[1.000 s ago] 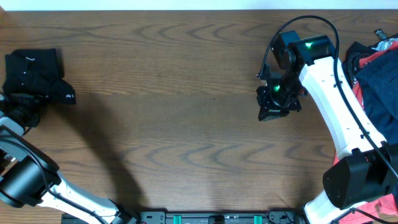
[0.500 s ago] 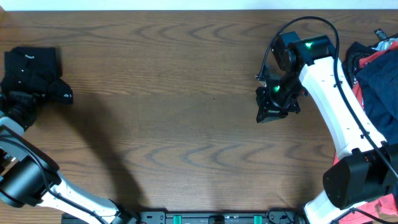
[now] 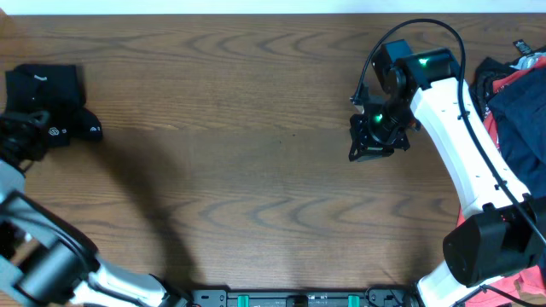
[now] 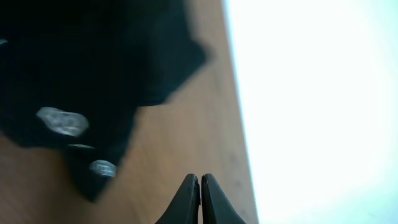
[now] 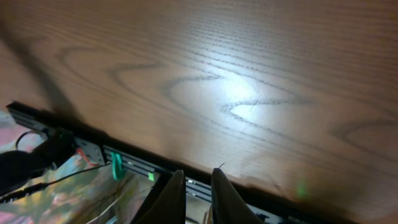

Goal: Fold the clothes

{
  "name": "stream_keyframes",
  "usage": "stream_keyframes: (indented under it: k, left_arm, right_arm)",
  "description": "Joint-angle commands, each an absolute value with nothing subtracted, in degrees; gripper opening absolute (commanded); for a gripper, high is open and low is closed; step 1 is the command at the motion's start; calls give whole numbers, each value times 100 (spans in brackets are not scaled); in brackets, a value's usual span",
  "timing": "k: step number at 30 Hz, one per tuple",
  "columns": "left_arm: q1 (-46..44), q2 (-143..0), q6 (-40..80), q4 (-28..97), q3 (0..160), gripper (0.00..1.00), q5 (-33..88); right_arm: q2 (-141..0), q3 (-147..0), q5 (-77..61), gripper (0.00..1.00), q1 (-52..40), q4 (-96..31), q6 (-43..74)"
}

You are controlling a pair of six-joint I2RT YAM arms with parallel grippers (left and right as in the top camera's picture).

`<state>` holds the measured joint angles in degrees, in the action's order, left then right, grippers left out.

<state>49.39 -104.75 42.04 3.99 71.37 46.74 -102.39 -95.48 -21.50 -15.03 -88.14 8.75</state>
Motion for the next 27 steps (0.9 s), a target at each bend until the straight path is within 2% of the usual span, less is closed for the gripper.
stream_keyframes:
  k: [1,2,3,5,12,13,23,27]
  left_arm:
    - [4928,-9706,4228,674,7277,6,4847]
    - [4925,-9500,4228,799,7277,6,4851]
    - [4925,-9327,4228,921,7277,6,4893]
    - [4928,-9008,4228,1234,7277,6,4910]
    - [4880,-8012,4187,2281,7277,6,5360]
    - [4860,-7909,4187,2346,7277,6,5485]
    - [4779,-7323,3686,2196,7277,9,5686]
    - [4779,-7325,3688,2163,7277,9,6187]
  right_arm:
    - [-10232,-9546,-1918,14,-1632,-8713,908]
    - [-10232,-9546,-1844,15,-1632,-8648,906]
    - [-10232,-9546,-1778,21,-1632,-8591,906]
    - [-10232,-9546,-1601,41,-1629,-8453,908]
    - [-10232,-9546,-521,95,-1619,-7765,910]
    - [-10232,-9546,-388,99,-1619,-7677,913]
    - [-10232,-9546,-119,99,-1614,-7387,910]
    - [-10232,-9546,91,99,-1614,-7389,913]
